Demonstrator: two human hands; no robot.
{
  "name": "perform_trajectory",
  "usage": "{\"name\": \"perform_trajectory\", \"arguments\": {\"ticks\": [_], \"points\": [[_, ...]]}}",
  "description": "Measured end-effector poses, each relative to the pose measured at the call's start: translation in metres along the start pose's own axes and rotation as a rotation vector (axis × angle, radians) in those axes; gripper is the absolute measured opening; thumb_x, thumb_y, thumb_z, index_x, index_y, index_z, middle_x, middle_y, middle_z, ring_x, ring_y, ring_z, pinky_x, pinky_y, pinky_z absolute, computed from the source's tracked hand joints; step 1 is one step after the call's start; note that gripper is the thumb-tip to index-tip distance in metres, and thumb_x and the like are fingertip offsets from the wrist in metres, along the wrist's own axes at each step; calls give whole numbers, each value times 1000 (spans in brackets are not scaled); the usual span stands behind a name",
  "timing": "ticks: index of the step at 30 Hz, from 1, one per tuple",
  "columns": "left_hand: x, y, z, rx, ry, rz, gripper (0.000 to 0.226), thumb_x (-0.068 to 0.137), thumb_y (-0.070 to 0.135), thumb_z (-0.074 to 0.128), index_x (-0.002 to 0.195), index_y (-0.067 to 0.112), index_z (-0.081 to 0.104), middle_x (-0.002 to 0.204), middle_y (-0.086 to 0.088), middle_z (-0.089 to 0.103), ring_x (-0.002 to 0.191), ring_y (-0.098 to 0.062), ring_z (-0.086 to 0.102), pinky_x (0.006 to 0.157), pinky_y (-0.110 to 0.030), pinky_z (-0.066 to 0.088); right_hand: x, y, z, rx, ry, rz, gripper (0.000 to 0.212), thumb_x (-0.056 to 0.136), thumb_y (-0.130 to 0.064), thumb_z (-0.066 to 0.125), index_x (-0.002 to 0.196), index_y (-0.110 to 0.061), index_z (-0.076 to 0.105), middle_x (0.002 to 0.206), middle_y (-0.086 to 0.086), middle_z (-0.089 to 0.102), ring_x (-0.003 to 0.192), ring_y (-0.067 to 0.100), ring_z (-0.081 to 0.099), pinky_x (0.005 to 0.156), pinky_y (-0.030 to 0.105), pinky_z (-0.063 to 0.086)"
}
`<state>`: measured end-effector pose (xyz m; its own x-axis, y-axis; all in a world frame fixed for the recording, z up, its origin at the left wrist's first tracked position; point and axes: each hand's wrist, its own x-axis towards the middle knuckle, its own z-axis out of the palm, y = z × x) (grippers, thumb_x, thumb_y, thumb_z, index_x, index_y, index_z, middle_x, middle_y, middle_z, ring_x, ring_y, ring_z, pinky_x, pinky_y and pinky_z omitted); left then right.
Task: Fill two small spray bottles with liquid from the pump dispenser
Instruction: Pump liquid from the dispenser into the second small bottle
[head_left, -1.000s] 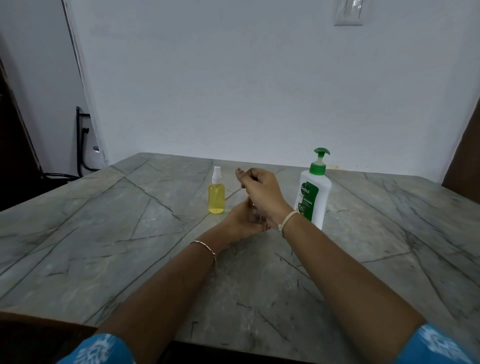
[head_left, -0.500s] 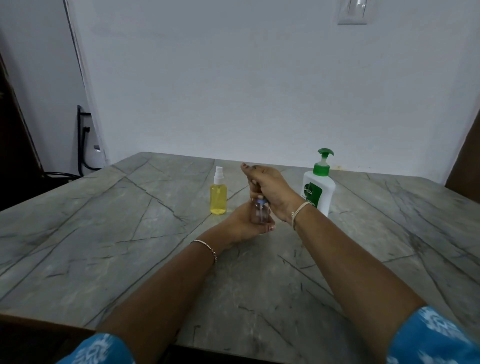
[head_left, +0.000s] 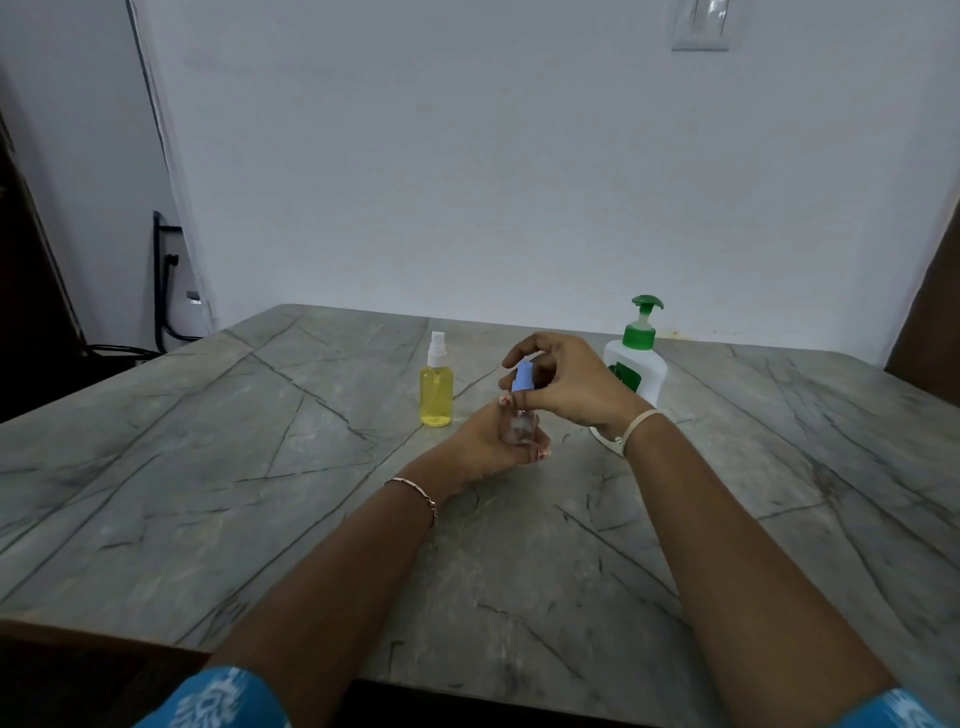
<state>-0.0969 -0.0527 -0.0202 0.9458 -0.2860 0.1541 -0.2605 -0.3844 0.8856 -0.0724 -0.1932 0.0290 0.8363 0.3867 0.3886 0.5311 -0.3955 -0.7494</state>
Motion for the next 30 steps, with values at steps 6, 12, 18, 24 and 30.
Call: {"name": "perform_trajectory", "arguments": {"ticks": [6, 12, 18, 24, 30], "points": [[-1, -2, 1, -2, 24, 43, 28, 83, 2, 70, 93, 20, 52, 95, -2, 68, 83, -5, 63, 75, -13, 51, -11, 10, -23, 98, -10, 61, 34, 72, -2, 83, 102, -8, 67, 87, 6, 72, 80, 9, 68, 78, 27, 56], [3, -8, 0, -24, 22, 43, 35, 82, 6, 73, 111, 11, 54, 98, -2, 70, 88, -9, 66, 79, -17, 53, -9, 1, -7, 10, -46, 6, 35, 76, -15, 83, 109, -11, 69, 98, 3, 74, 92, 12, 70, 80, 21, 56], [4, -6, 0, -43, 8, 27, 41, 81, 4, 73, 116, 5, 50, 100, -5, 69, 89, -10, 66, 81, -19, 55, -6, 1, -5, -125, 63, -15, 32, 76, -23, 83, 103, -13, 69, 89, -5, 68, 76, 4, 61, 67, 14, 44], [3, -7, 1, -70, 17, 28, 39, 81, -3, 71, 113, 1, 49, 96, -8, 68, 82, -7, 66, 77, -18, 56, -11, 2, -11, -188, 52, -30, 28, 78, -26, 82, 99, -14, 69, 78, -8, 64, 68, 4, 57, 62, 12, 42], [1, -3, 0, -46, 14, -6, 37, 80, 0, 73, 110, 7, 50, 98, -5, 69, 90, -12, 66, 86, -25, 54, -11, -7, -15, -55, -11, -33, 30, 92, -12, 65, 121, -18, 60, 101, 1, 61, 80, 13, 57, 83, 38, 53]]}}
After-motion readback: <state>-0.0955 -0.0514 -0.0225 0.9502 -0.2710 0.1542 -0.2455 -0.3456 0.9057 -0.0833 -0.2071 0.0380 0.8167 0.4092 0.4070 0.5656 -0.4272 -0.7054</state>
